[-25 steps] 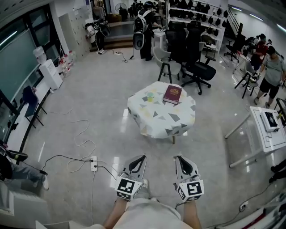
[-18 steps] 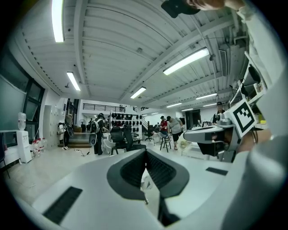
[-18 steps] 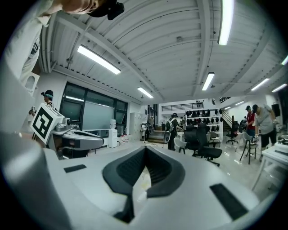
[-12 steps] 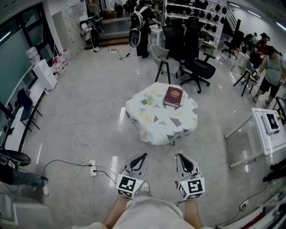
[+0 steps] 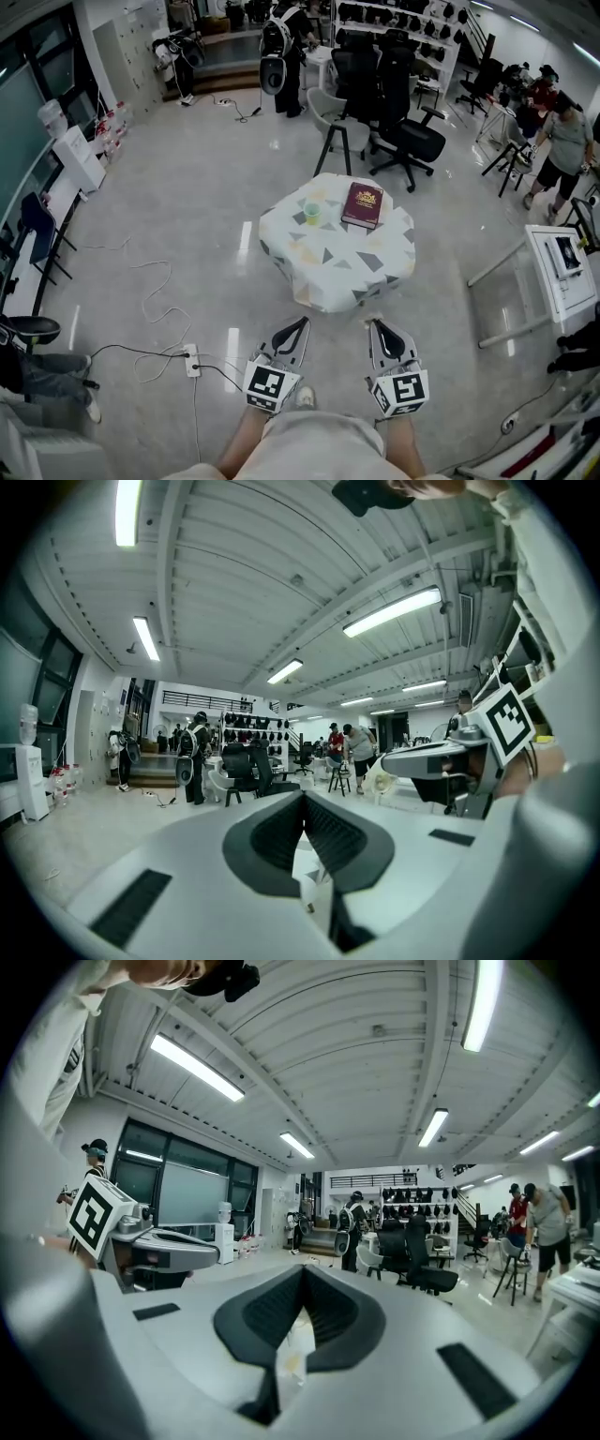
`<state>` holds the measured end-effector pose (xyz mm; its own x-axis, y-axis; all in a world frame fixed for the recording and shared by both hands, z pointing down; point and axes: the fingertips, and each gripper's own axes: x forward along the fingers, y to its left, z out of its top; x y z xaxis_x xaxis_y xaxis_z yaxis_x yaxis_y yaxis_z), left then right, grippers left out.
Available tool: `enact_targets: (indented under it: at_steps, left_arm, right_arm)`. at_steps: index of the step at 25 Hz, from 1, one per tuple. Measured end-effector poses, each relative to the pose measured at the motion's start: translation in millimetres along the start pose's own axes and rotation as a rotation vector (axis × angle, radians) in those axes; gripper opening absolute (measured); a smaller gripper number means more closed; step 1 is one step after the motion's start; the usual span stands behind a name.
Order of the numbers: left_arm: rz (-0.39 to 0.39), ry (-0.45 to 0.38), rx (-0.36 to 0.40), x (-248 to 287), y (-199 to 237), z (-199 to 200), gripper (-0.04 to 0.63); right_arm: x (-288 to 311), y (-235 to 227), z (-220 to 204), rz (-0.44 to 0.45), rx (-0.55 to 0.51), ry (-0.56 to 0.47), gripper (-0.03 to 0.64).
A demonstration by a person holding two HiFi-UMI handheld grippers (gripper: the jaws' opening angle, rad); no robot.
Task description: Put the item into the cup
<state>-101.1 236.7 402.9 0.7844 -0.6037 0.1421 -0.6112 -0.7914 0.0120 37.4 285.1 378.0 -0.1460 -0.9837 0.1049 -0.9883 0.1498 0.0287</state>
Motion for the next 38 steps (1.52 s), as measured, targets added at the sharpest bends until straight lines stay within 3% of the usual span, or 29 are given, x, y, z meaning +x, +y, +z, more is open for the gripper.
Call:
enact_targets:
  at_steps: [16,21,38]
  left_arm:
    - [-0.031,-0.002,0.002,52,33,4,0.011]
    - [-0.001,0.003,0.029,77,45,14,0.012]
    - [0.125,0.051,0.008,182,75,30,0.012]
  right_arm:
    - [48,-24,-9,-0.028,0.009,0.028,0.003]
    - [76,-42,-13,0.000,0.020,0.026,0.003]
    - [171,-129,-3,0.135,0.081,0.007,0.003]
